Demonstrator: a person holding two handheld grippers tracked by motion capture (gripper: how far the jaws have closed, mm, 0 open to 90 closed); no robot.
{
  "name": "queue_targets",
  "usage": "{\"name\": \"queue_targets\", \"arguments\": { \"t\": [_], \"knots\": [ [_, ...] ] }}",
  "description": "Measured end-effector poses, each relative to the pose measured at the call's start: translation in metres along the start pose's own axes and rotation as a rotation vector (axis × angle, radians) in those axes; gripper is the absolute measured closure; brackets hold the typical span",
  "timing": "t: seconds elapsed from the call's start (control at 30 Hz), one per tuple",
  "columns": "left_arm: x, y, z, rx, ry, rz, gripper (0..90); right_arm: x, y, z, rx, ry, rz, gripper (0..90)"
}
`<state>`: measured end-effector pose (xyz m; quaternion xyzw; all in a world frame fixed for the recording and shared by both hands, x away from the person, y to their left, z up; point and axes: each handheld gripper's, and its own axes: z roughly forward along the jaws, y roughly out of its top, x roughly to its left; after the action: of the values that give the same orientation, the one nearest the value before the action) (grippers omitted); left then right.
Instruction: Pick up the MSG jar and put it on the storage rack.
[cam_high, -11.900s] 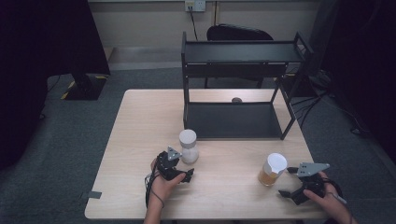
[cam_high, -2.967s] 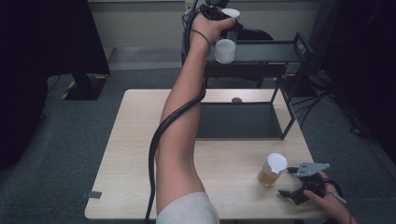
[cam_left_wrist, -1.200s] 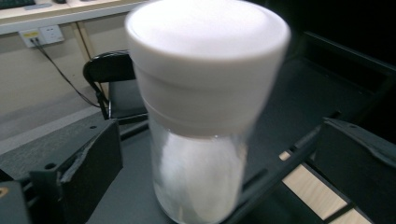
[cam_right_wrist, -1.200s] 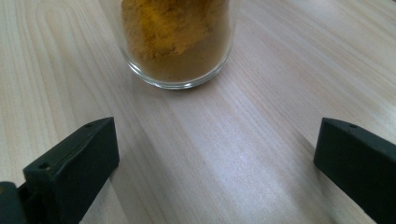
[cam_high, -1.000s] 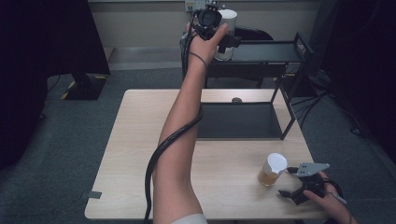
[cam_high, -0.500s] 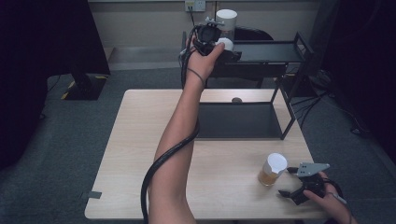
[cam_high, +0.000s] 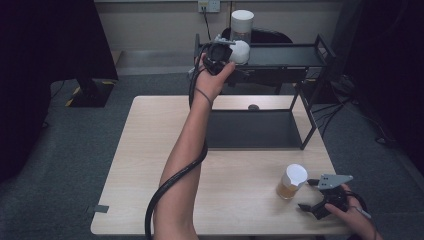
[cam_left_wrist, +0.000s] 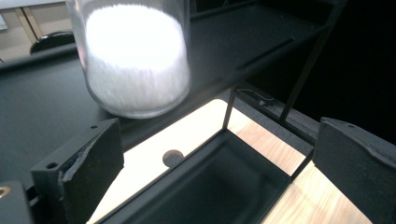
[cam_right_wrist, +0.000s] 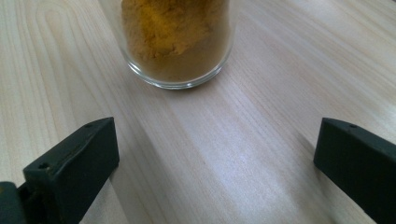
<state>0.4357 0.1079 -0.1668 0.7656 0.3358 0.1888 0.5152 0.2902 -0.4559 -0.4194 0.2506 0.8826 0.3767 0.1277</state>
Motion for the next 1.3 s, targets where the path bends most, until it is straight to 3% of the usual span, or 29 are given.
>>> {"name": "queue_targets", "arguments": {
  "t": [0.57,0.9,1.3],
  "knots": [
    [0.006,-0.048,0.007,0.016,-0.057,0.001,1.1,0.000,0.000,0.000,-0.001,0.000,0.001,0.0],
    [0.011,-0.078,0.011,0.039,-0.067,-0.018,1.1,0.000,0.000,0.000,-0.001,0.000,0.000,0.0],
    [0.008,-0.107,0.014,0.040,-0.082,-0.025,1.1,0.000,0.000,0.000,-0.001,0.000,-0.001,0.0]
  ]
}}
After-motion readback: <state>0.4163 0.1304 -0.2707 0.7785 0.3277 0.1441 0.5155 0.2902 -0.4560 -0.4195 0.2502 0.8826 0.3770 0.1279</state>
